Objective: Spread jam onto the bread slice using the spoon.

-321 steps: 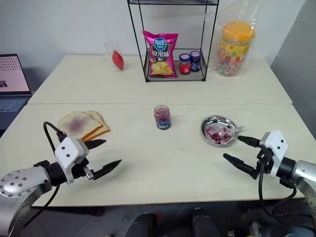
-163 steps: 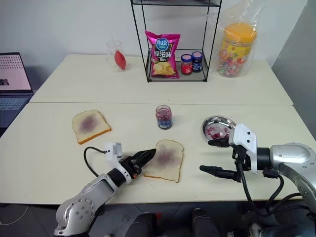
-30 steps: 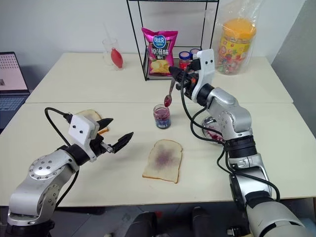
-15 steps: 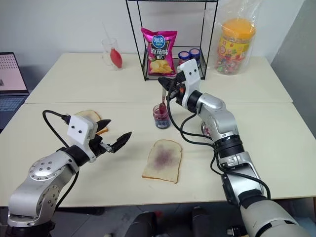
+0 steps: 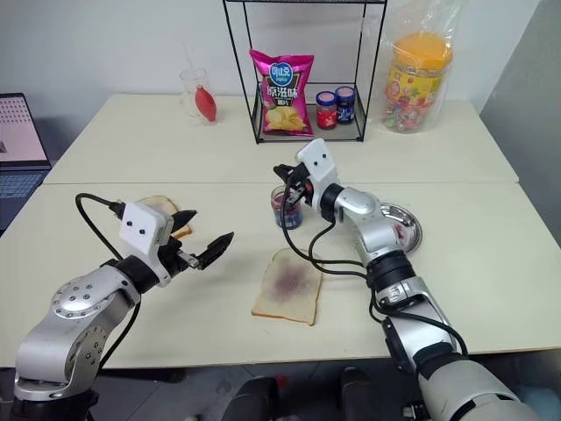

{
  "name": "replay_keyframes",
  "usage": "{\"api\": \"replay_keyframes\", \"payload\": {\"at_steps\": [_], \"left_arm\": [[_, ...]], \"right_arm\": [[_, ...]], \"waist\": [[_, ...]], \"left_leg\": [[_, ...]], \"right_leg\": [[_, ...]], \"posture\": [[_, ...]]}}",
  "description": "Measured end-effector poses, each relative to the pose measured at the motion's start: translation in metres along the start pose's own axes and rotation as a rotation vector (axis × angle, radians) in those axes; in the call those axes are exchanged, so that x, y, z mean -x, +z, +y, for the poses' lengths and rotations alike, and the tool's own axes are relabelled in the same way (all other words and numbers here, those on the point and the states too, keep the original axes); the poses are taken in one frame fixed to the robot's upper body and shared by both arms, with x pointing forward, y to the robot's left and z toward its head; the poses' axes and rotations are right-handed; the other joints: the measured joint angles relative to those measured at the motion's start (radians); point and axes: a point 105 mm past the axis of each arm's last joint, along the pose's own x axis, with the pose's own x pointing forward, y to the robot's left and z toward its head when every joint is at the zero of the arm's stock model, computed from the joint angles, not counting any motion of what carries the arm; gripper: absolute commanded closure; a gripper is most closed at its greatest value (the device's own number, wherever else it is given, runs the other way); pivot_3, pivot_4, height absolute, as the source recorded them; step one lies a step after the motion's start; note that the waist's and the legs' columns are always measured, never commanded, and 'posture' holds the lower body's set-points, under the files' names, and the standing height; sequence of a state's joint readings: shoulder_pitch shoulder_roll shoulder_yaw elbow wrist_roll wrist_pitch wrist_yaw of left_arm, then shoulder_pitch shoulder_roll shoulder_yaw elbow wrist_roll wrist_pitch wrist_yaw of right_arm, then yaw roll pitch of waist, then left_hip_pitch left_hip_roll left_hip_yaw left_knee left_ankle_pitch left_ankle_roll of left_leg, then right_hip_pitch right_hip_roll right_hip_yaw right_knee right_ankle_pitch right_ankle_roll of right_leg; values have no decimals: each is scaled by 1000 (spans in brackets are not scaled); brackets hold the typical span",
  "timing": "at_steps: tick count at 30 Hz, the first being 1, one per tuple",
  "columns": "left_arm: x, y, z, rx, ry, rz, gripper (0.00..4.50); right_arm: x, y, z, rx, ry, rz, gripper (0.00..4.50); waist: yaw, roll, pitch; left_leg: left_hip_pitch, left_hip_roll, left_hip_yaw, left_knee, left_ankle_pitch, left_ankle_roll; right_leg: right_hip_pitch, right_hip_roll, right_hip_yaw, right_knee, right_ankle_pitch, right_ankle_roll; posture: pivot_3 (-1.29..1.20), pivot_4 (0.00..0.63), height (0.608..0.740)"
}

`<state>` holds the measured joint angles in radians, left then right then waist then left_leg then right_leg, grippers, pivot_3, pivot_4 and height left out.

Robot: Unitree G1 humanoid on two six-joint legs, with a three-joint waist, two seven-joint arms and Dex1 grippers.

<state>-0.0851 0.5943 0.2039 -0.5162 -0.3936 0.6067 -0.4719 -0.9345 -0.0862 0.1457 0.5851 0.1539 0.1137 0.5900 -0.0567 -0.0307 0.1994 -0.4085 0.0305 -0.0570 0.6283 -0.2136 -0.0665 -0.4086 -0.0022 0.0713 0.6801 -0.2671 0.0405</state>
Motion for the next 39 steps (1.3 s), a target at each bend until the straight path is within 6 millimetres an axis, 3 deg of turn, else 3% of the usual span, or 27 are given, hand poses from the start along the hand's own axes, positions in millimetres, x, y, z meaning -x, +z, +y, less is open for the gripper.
{"api": "replay_keyframes", "payload": {"at_steps": [5, 18, 39], "left_arm": [[-1, -2, 1, 3, 1, 6, 0], [-4, -3, -3, 4, -15, 4, 0], [-10, -2, -5, -3, -37, -9, 0]], "right_arm": [[0, -5, 1, -130, -4, 21, 4458], [10, -9, -23, -508, -125, 32, 4458], [14, 7, -33, -627, -174, -21, 4458]], "waist": [[0, 0, 0], [0, 0, 0], [-1, 0, 0]], "left_leg": [[0, 0, 0, 0, 0, 0], [0, 0, 0, 0, 0, 0], [0, 0, 0, 0, 0, 0]], "right_leg": [[0, 0, 0, 0, 0, 0], [0, 0, 0, 0, 0, 0], [0, 0, 0, 0, 0, 0]], "posture": [[0, 150, 740], [0, 150, 740], [0, 150, 740]]}}
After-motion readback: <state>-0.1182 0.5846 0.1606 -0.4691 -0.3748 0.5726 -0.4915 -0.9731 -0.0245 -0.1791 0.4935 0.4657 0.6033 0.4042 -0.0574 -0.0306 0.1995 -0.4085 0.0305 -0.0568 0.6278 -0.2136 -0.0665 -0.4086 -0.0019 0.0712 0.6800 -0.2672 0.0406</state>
